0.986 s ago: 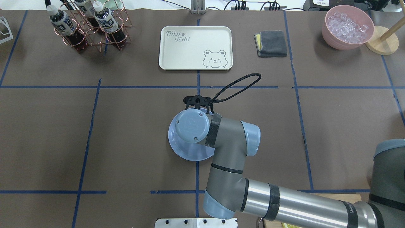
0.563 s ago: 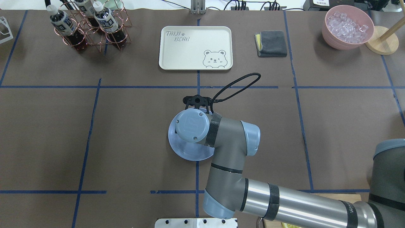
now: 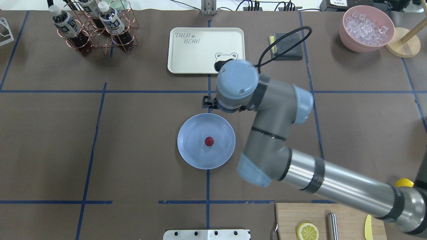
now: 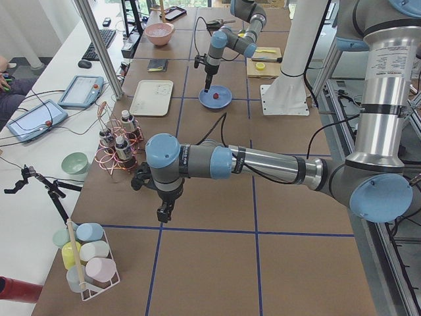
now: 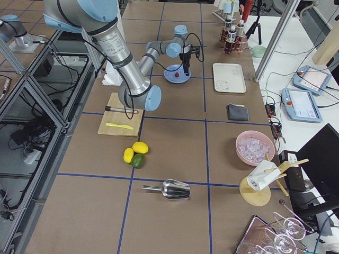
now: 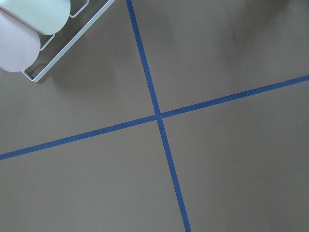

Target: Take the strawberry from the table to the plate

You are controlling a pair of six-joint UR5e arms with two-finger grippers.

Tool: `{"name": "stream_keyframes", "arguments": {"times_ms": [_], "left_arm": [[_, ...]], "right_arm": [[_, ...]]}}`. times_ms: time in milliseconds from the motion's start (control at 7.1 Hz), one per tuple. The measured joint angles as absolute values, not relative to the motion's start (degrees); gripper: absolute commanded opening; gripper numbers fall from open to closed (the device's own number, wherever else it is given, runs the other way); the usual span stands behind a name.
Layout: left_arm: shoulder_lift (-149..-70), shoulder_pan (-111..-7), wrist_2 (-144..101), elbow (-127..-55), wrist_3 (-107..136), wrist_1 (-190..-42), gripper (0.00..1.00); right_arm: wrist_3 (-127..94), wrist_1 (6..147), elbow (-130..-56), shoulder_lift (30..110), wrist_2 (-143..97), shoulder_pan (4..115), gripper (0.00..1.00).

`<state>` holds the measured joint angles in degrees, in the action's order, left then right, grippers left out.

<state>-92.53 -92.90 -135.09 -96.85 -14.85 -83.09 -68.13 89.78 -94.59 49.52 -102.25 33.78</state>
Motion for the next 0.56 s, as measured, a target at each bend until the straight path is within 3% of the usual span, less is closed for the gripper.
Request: {"name": "stream_keyframes", "arguments": {"times_ms": [282, 563], "left_arm": [[-92.23, -92.9, -134.83, -96.84, -14.85, -83.02, 1.0], [-91.17, -92.9, -134.76, -97.06, -14.85, -83.18, 1.0]], "right_arm": [[-49.25, 90.37, -103.6, 63.15, -112.58, 46.67, 1.0], [-23.5, 90.12, -107.15, 77.2, -119.83, 60.8, 1.0]]}}
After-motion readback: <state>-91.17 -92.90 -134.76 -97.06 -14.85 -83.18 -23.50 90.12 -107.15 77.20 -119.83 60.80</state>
